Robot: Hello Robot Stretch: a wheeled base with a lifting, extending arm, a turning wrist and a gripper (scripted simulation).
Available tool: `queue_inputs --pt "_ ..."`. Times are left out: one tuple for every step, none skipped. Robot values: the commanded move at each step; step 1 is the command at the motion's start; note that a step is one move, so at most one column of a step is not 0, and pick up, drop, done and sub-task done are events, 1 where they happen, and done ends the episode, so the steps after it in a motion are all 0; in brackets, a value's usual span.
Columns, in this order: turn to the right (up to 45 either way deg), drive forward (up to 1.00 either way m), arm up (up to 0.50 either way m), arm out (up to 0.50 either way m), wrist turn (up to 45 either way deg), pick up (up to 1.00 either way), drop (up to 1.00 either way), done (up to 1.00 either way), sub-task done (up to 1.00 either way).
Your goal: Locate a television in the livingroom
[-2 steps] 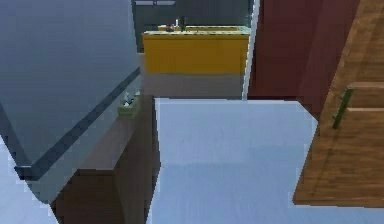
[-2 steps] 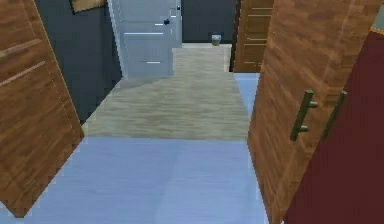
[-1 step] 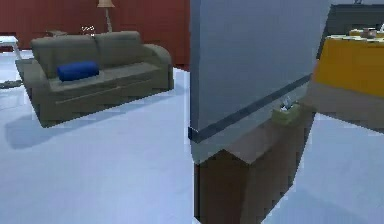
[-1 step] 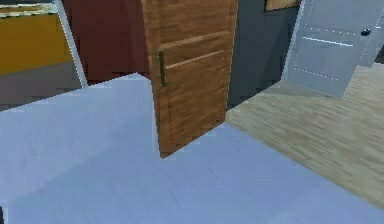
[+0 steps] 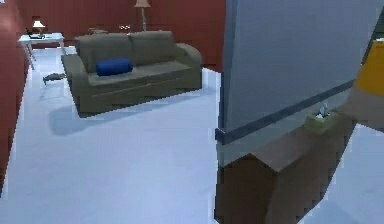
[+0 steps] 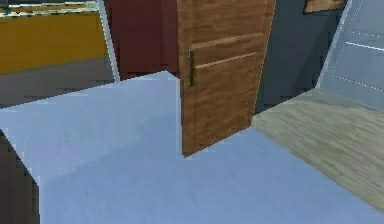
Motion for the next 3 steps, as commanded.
queue_inputs --pt "0.0 0.05 0.00 0.00 0.0 0.00 0.00 0.00 0.00" --pt "30.0 0.00 0.00 0.00 0.0 0.00 0.00 0.00 0.00" --pt "0.0 0.00 0.00 0.00 0.0 0.00 0.00 1.00 0.00"
